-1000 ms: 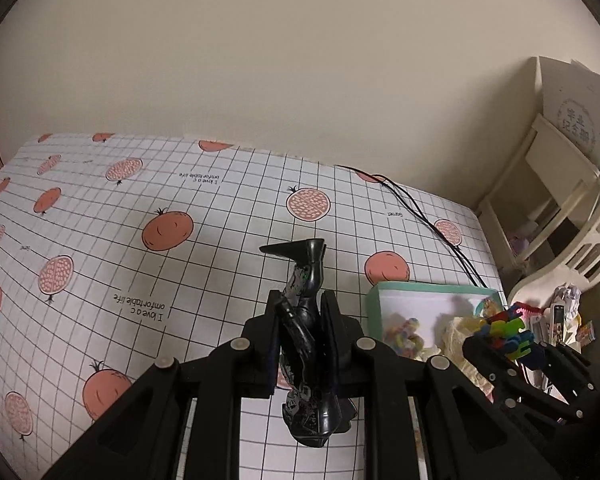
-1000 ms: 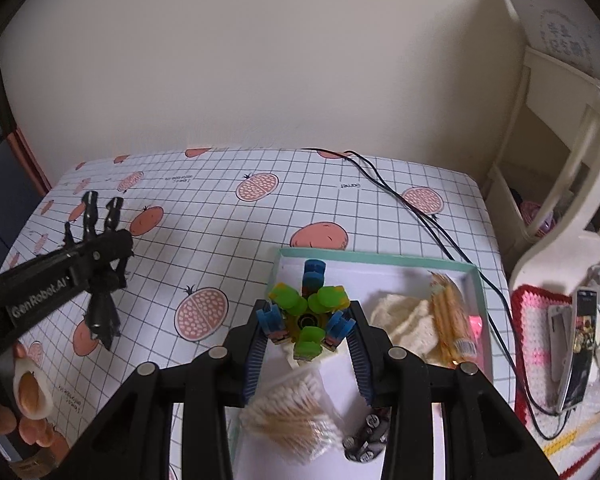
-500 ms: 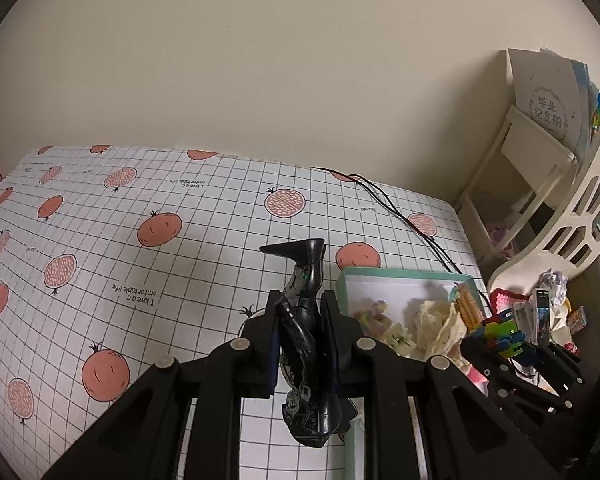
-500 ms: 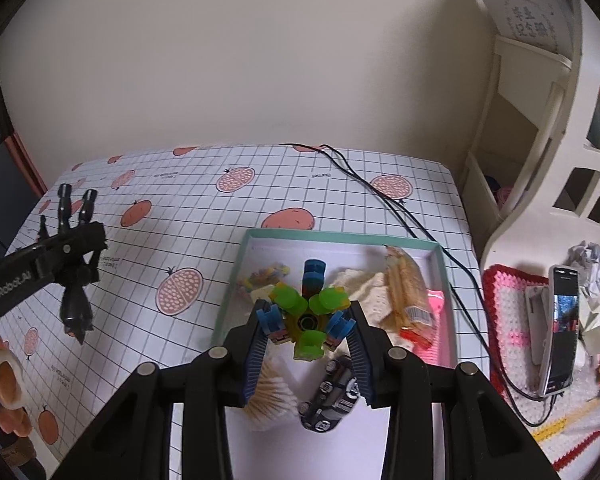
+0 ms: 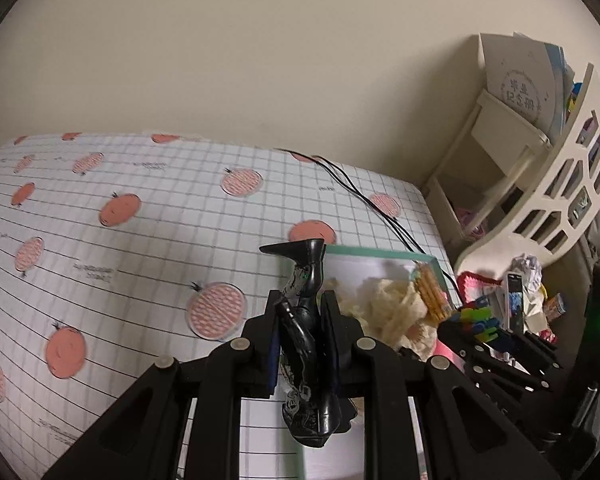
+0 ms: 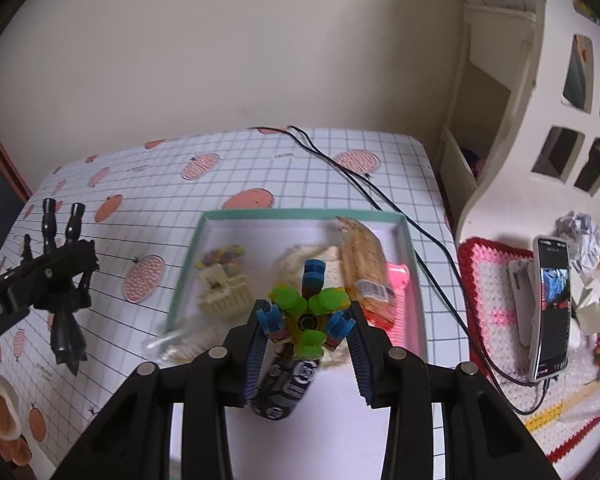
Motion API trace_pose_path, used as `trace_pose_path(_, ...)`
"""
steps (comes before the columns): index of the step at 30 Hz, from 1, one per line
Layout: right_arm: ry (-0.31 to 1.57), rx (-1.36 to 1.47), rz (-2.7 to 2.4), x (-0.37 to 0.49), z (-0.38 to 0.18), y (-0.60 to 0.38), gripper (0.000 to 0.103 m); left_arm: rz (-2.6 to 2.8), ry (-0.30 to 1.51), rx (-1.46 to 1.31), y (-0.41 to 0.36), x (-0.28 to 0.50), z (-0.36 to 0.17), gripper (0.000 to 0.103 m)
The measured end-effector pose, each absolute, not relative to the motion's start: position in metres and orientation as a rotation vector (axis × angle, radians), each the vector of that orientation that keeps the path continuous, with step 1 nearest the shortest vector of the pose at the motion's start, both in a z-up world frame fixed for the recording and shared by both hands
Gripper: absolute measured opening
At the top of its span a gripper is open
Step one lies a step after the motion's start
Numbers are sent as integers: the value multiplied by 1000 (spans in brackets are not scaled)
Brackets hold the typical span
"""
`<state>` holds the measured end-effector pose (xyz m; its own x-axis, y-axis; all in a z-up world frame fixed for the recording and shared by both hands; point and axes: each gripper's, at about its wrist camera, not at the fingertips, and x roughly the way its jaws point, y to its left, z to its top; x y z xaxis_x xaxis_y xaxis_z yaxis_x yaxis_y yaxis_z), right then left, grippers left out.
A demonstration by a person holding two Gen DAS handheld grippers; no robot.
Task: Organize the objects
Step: 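Carry the action figure and block toy over the green tray with both tools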
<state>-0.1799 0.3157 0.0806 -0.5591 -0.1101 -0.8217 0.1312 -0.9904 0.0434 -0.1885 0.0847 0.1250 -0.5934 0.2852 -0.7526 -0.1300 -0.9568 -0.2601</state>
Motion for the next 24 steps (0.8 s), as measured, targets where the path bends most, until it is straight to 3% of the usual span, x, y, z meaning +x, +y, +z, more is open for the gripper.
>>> trace_pose_path(24,41,1565,-2636,-197,36,333,41,2438,-274,-1362,137,-200,69,20)
